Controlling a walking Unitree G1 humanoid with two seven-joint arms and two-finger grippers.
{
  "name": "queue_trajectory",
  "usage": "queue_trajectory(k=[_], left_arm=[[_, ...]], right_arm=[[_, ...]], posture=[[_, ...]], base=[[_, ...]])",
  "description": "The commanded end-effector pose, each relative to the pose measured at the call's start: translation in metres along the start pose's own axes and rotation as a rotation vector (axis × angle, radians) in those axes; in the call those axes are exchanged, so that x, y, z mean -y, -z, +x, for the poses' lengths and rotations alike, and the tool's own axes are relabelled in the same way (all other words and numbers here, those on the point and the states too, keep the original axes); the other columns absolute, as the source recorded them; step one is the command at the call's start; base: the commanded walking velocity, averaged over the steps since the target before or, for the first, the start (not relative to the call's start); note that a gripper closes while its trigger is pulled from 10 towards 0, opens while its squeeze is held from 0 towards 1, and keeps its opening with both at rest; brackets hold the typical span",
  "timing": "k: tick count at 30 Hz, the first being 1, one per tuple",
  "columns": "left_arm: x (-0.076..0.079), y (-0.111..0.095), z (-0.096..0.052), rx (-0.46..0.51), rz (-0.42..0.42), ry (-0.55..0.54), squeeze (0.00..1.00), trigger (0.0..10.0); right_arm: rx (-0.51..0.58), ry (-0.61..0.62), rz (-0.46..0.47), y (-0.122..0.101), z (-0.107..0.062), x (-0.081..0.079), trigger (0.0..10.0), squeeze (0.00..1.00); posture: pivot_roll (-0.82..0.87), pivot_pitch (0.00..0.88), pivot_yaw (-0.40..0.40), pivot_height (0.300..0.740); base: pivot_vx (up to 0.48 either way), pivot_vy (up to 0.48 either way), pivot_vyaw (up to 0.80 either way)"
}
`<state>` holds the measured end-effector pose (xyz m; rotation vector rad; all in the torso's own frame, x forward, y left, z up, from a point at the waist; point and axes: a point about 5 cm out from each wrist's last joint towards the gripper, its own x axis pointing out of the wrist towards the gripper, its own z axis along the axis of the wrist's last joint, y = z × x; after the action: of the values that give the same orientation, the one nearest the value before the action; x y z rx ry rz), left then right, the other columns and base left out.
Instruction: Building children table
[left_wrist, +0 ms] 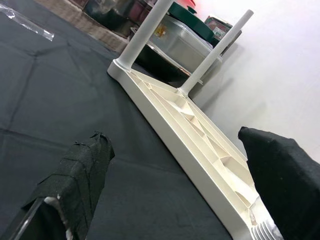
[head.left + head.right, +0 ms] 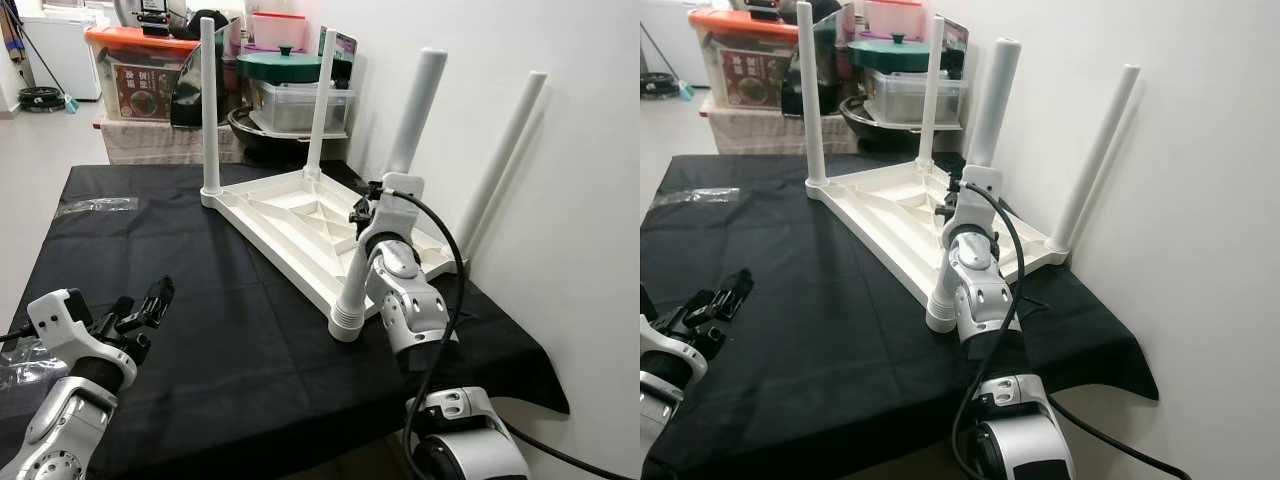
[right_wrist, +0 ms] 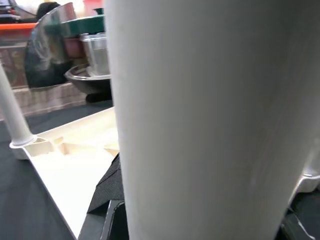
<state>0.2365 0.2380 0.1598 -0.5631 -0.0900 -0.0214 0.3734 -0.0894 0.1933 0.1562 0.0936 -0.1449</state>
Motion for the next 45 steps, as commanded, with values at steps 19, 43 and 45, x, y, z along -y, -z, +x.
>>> queue_trajectory(k=[19, 43, 45], left_arm=[[0.000, -0.001, 0.000, 0.009, 0.003, -0.002, 0.00, 10.0], [0.001, 0.001, 0.004, -0.005, 0.003, 0.012, 0.00, 10.0], [0.001, 0.001, 0.005, -0.007, 0.003, 0.013, 0.00, 10.0]], right_arm=[[-0.291, 0.283, 0.069, 0.080, -0.027, 0.026, 0.0, 0.00], [-0.318, -0.438, 0.113, 0.057, -0.024, 0.016, 0.0, 0.00], [-0.325, -0.516, 0.084, 0.052, -0.019, 0.022, 0.0, 0.00]], posture=[[0.00, 0.000, -0.105, 0.740], [-0.03, 0.000, -0.084, 0.740], [-0.03, 0.000, -0.085, 0.740]], base=[[0.000, 0.000, 0.00], [0.000, 0.000, 0.00], [0.000, 0.000, 0.00]])
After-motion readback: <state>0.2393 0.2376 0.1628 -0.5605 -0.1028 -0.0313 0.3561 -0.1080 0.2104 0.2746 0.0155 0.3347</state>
